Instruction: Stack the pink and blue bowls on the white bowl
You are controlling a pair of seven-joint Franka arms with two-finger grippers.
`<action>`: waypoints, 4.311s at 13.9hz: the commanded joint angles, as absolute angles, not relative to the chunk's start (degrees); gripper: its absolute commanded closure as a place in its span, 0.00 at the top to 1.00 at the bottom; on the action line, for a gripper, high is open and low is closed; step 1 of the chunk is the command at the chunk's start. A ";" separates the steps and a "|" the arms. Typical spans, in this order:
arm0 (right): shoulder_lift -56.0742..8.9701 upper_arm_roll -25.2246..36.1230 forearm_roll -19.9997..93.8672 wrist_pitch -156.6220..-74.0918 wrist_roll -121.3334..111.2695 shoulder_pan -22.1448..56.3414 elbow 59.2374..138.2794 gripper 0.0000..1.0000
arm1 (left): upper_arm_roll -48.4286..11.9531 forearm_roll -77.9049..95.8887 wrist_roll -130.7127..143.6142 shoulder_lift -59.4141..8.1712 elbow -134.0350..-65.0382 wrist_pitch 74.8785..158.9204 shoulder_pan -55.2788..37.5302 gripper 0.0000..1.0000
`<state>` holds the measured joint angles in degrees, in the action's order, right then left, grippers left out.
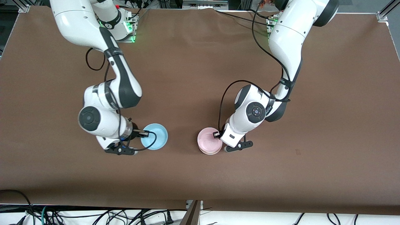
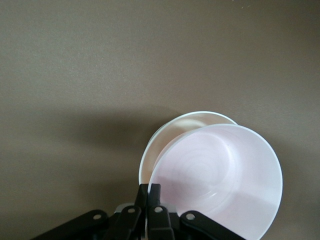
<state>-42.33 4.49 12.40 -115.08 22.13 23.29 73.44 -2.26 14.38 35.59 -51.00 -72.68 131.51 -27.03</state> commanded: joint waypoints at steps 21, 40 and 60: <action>-57.74 1.49 12.83 -133.93 67.06 37.43 57.22 0.00 | 6.06 5.89 10.93 -23.30 -72.51 85.36 -6.69 1.00; -59.24 2.02 8.79 -132.01 68.64 38.67 57.74 0.00 | -5.01 0.97 6.42 -12.56 -81.56 82.44 7.21 1.00; -44.15 6.77 9.58 -109.46 38.55 29.81 62.47 1.00 | -5.10 1.14 6.50 -15.21 -79.01 82.35 6.86 1.00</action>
